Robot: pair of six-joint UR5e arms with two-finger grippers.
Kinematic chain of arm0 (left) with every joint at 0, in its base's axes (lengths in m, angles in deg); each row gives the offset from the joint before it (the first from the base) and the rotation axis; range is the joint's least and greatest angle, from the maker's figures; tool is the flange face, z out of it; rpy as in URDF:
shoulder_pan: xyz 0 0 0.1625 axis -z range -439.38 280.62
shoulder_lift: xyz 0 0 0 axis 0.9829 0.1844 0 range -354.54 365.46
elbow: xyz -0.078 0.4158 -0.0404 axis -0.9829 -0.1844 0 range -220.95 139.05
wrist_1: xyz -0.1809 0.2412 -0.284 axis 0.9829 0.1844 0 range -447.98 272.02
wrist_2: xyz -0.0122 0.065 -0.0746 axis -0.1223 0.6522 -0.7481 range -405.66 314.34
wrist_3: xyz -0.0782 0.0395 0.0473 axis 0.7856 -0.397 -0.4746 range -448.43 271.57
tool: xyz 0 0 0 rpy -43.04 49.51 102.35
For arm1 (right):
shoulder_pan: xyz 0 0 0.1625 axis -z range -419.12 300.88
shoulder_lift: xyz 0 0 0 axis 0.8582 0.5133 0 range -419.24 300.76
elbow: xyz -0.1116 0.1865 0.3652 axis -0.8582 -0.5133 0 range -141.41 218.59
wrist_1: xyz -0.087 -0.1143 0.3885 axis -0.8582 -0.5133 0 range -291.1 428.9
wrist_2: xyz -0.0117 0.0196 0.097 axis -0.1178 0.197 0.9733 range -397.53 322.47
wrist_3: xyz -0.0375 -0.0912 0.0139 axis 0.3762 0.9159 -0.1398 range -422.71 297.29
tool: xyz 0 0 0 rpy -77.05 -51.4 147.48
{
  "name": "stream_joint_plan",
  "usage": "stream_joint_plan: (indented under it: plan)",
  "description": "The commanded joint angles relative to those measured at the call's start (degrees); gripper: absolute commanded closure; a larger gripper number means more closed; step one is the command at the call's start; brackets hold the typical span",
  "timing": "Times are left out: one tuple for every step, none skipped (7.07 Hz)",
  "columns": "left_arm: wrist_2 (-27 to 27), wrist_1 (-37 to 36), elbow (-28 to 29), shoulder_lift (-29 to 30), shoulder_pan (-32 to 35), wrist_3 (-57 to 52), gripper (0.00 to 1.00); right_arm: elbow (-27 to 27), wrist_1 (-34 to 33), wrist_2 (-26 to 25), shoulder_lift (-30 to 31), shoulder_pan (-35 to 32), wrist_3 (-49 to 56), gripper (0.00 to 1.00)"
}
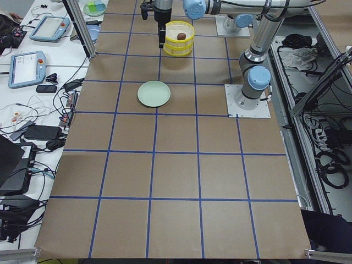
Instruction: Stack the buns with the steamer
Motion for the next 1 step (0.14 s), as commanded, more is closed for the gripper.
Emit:
stream_joint_plan:
  plan:
    - [-0.22,-0.01,-0.03,-0.06,0.08,-0.02,0.00,0.00,-0.06,0.00,0.00,-0.01,0.00,0.00]
